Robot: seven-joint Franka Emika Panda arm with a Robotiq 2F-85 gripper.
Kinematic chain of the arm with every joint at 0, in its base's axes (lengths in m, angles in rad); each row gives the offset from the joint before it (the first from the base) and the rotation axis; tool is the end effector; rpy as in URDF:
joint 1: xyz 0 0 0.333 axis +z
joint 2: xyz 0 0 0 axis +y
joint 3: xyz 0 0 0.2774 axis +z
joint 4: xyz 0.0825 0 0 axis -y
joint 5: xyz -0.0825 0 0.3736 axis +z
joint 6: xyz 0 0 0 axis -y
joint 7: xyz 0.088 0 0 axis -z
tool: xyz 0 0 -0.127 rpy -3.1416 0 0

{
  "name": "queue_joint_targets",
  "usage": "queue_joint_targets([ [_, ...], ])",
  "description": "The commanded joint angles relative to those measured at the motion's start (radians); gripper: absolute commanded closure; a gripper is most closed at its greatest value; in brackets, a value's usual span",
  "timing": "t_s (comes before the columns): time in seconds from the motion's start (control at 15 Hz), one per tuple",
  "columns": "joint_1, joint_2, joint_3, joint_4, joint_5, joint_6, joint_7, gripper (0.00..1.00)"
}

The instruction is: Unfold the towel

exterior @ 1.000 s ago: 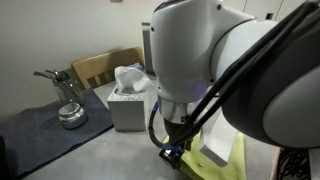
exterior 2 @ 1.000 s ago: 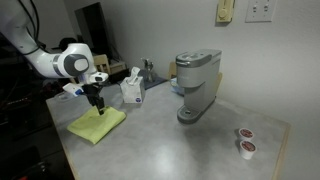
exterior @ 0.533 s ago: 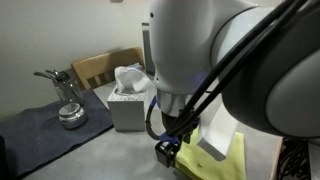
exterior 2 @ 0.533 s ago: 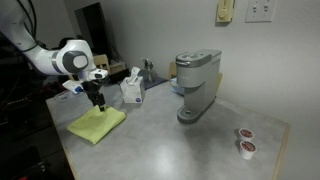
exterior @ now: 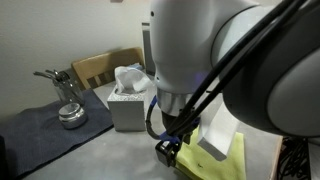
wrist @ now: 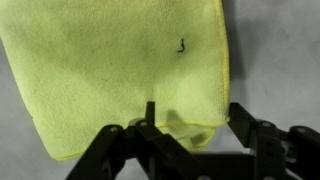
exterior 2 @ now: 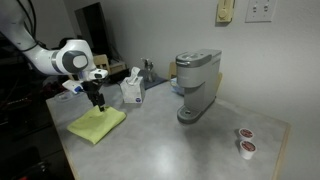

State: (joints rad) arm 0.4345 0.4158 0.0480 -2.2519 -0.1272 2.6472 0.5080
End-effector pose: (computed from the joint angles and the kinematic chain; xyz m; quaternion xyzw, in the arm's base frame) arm 0.4559 0.2433 0.1301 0.9989 0.0416 0.0011 0.0220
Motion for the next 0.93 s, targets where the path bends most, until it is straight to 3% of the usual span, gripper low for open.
queue_joint_targets([
  [0.0,-0.028,-0.018,0.024,-0.022,0.03,-0.009,-0.025,0.0],
  [0.6,-0.037,0.002,0.037,-0.027,0.069,-0.008,-0.037,0.0],
  [0.73,-0.039,0.001,0.039,-0.027,0.074,-0.01,-0.041,0.26],
  [0.87,-0.041,0.002,0.04,-0.027,0.079,-0.01,-0.044,0.41],
])
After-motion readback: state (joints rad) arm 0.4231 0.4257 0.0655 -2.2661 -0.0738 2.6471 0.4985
